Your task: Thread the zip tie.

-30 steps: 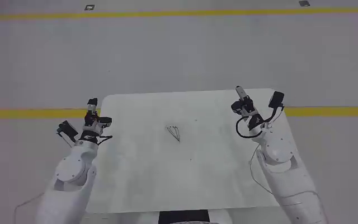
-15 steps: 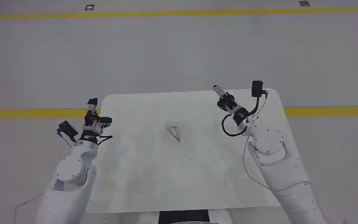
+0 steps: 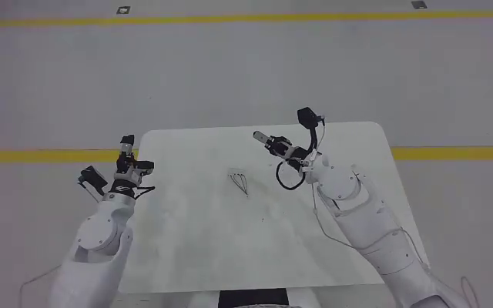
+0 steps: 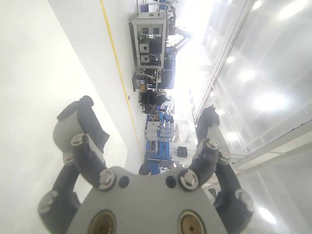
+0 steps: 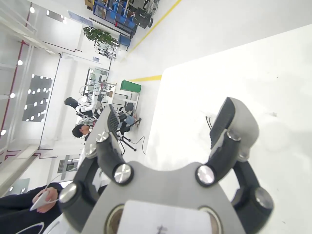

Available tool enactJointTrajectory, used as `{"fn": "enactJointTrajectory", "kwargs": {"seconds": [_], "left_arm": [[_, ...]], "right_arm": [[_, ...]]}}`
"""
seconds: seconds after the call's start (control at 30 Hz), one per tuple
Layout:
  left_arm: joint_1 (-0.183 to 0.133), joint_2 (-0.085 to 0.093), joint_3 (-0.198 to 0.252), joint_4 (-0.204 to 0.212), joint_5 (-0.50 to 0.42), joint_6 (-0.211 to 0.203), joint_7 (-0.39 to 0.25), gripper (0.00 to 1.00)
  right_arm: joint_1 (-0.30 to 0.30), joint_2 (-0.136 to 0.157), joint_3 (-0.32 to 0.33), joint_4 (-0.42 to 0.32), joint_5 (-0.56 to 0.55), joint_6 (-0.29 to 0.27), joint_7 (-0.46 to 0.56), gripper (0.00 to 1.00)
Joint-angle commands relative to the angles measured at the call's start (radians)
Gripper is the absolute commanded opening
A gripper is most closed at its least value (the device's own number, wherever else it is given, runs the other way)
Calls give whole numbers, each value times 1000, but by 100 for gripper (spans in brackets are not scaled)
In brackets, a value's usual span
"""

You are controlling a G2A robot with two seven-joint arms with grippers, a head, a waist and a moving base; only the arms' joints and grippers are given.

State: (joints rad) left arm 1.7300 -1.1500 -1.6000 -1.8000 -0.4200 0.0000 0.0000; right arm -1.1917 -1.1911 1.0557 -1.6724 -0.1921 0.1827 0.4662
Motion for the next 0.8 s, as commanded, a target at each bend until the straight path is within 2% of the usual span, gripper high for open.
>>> {"fn": "enactJointTrajectory", "kwargs": {"seconds": [0.0, 0.07, 0.13, 0.23, 0.3, 0.73, 0.77], "left_arm": [[0, 0, 0, 0, 0, 0, 0, 100], [0, 0, 0, 0, 0, 0, 0, 100], [0, 0, 0, 0, 0, 0, 0, 100], [0, 0, 0, 0, 0, 0, 0, 100], [0, 0, 0, 0, 0, 0, 0, 100], [0, 0, 0, 0, 0, 0, 0, 100], [0, 0, 0, 0, 0, 0, 0, 100]], "right_arm": [[6, -1, -13, -7, -15, -10, 12, 100], [53, -9, -62, 12, -40, -10, 71, 100], [115, -22, -119, 67, -55, 25, 135, 100], [215, -51, -233, 148, -108, 61, 205, 100], [262, -74, -282, 188, -91, 72, 213, 100], [266, -76, -289, 192, -92, 69, 216, 100], [280, -76, -305, 182, -127, 60, 239, 100]]}}
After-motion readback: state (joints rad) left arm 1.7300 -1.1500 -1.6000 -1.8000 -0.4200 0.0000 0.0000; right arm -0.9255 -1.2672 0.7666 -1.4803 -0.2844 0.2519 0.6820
